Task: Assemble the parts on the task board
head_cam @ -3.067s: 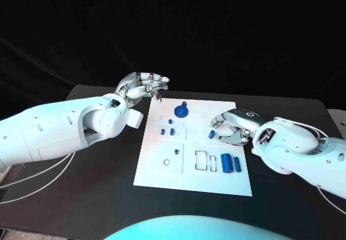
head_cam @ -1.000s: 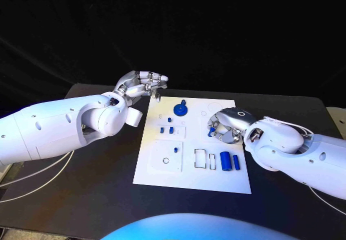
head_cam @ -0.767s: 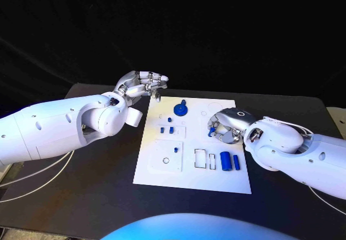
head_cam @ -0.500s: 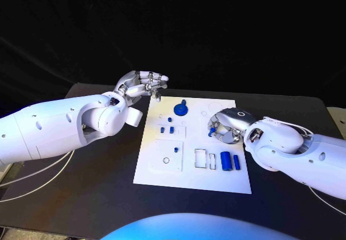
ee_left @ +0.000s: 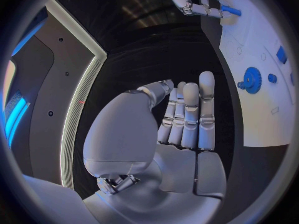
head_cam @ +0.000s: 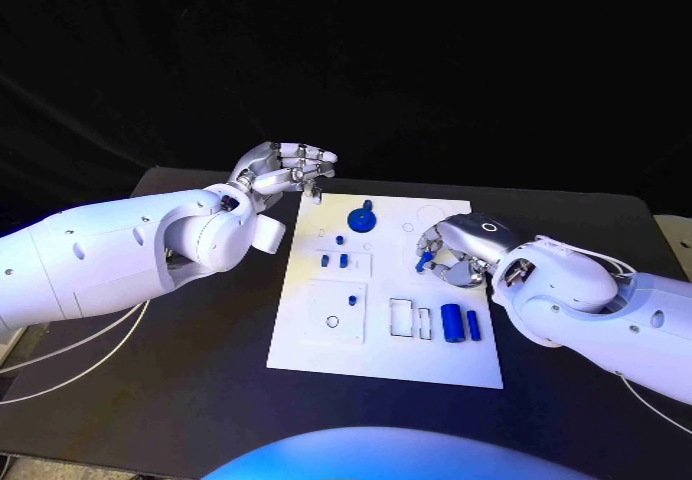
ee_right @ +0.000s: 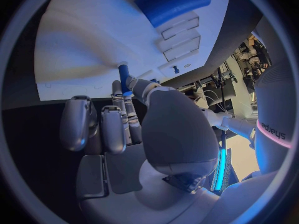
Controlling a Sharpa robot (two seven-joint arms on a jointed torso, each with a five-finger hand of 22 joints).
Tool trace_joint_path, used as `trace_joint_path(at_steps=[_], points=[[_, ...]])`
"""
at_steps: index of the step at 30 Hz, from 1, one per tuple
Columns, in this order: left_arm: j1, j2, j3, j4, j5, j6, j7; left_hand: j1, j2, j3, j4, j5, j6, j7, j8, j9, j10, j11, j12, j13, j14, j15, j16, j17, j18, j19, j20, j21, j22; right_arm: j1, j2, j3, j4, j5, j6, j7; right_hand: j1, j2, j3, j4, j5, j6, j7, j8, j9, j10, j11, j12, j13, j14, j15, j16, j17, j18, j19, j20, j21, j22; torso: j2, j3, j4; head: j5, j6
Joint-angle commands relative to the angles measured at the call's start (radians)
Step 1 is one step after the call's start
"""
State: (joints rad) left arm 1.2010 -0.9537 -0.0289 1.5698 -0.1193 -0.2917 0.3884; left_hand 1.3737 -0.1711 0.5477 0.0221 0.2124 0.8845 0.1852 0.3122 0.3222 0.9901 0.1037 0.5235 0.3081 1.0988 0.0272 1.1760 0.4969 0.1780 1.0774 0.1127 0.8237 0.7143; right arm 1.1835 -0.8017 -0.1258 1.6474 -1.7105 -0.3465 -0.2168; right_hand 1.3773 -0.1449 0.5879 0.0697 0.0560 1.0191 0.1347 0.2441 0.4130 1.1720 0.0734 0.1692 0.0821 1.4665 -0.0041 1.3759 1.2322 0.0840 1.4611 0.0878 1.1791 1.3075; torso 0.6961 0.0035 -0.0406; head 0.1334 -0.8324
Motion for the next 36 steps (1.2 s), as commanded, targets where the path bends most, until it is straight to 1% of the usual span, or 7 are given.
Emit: trace_joint_path(at_steps=[1, 5, 10, 17, 22, 27, 36], points=[[0.001, 0.003, 0.001, 0.0, 0.003, 0.01, 0.01, 0.0, 0.011, 0.003, -0.005, 0.003, -0.008, -0.001, 0.004, 0.001, -0.007, 0.001, 0.003, 0.002, -0.006, 0.002, 0.0, -0.002, 0.006, 0.001, 0.004, -0.003, 0.0, 0.01, -0.015, 0.006, 0.029, 0.019, -0.037, -0.007, 0.001, 0.007, 0.002, -0.003, 0.007, 0.01, 0.0, 0.004, -0.002, 0.006, -0.002, -0.002, 0.001, 0.037, -0.006, 0.007, 0.001, -0.011, 0.009, 0.0, 0.004, 0.063, 0.0, 0.0007, -0.0002, 0.007, 0.0], [0.001, 0.005, 0.001, -0.001, 0.003, 0.011, 0.01, 0.0, 0.011, 0.003, -0.005, 0.003, -0.008, -0.001, 0.004, 0.001, -0.007, 0.001, 0.003, 0.002, -0.006, 0.002, 0.0, -0.002, 0.006, 0.001, 0.004, -0.003, 0.0, 0.025, -0.04, 0.01, 0.07, 0.043, -0.033, -0.013, 0.001, 0.007, 0.002, -0.003, 0.007, 0.01, 0.001, 0.005, -0.002, 0.007, -0.002, -0.002, 0.001, 0.037, -0.006, 0.006, 0.0, -0.011, 0.009, 0.0, 0.002, 0.062, 0.001, 0.0001, 0.0029, 0.009, -0.001], [0.001, 0.006, 0.001, -0.001, 0.003, 0.004, 0.012, 0.0, 0.012, 0.004, -0.005, 0.003, -0.009, -0.001, 0.004, 0.001, -0.008, 0.001, 0.005, 0.002, -0.006, 0.002, 0.0, -0.002, 0.006, 0.001, 0.004, -0.003, 0.0, 0.04, -0.055, 0.013, 0.138, 0.066, -0.03, -0.015, 0.0, 0.006, 0.002, -0.003, 0.006, 0.01, 0.001, 0.005, -0.001, 0.007, -0.001, -0.003, 0.001, 0.037, -0.006, 0.007, 0.001, -0.011, 0.009, 0.0, 0.003, 0.063, 0.001, -0.0002, -0.0025, 0.02, -0.009], [0.001, 0.012, 0.001, -0.005, 0.003, 0.001, 0.015, 0.0, 0.012, 0.004, -0.005, 0.003, -0.009, -0.001, 0.004, 0.001, -0.008, 0.001, 0.005, 0.002, -0.006, 0.002, 0.0, -0.002, 0.006, 0.001, 0.004, -0.003, 0.0, 0.022, 0.014, 0.008, 0.19, 0.063, -0.048, 0.003, -0.003, 0.004, 0.002, -0.003, 0.008, 0.008, 0.002, 0.005, -0.001, 0.006, 0.0, -0.006, 0.001, 0.037, -0.006, 0.006, 0.0, -0.012, 0.01, 0.0, 0.008, 0.066, 0.0, -0.0001, 0.0, 0.031, -0.021], [0.001, 0.023, 0.001, -0.01, 0.004, 0.003, 0.018, 0.0, 0.011, 0.004, -0.006, 0.003, -0.009, -0.001, 0.005, 0.001, -0.01, 0.001, 0.006, 0.002, -0.006, 0.002, 0.0, -0.002, 0.006, 0.001, 0.004, -0.003, 0.0, -0.006, 0.093, -0.005, 0.178, 0.047, -0.051, 0.025, -0.004, 0.004, 0.003, -0.004, 0.012, 0.005, 0.003, 0.004, 0.0, 0.006, 0.0, -0.009, 0.0, 0.037, -0.005, 0.007, 0.0, -0.013, 0.011, 0.0, 0.009, 0.067, 0.0, -0.0043, 0.0026, 0.042, -0.027], [0.001, 0.028, 0.001, -0.012, 0.004, 0.005, 0.019, 0.0, 0.011, 0.004, -0.006, 0.003, -0.009, -0.001, 0.005, 0.001, -0.01, 0.001, 0.006, 0.002, -0.006, 0.002, 0.0, -0.002, 0.006, 0.001, 0.004, -0.003, 0.0, -0.033, 0.137, -0.01, 0.155, 0.032, -0.037, 0.034, -0.004, 0.004, 0.004, -0.004, 0.014, 0.004, 0.003, 0.004, 0.0, 0.006, 0.0, -0.011, 0.0, 0.037, -0.005, 0.007, -0.001, -0.013, 0.011, 0.0, 0.009, 0.068, 0.0, -0.0031, 0.0011, 0.051, -0.029], [0.001, 0.034, 0.001, -0.016, 0.004, 0.009, 0.019, 0.0, 0.012, 0.005, -0.006, 0.003, -0.01, -0.001, 0.005, 0.001, -0.01, 0.001, 0.006, 0.002, -0.006, 0.002, 0.0, -0.002, 0.006, 0.0, 0.004, -0.003, 0.0, -0.066, 0.191, -0.021, 0.104, 0.02, -0.005, 0.041, -0.004, 0.004, 0.005, -0.004, 0.014, 0.004, 0.003, 0.004, 0.0, 0.006, 0.0, -0.011, 0.0, 0.037, -0.005, 0.007, 0.0, -0.013, 0.011, 0.0, 0.01, 0.068, 0.001, -0.0036, 0.004, 0.053, -0.03]])
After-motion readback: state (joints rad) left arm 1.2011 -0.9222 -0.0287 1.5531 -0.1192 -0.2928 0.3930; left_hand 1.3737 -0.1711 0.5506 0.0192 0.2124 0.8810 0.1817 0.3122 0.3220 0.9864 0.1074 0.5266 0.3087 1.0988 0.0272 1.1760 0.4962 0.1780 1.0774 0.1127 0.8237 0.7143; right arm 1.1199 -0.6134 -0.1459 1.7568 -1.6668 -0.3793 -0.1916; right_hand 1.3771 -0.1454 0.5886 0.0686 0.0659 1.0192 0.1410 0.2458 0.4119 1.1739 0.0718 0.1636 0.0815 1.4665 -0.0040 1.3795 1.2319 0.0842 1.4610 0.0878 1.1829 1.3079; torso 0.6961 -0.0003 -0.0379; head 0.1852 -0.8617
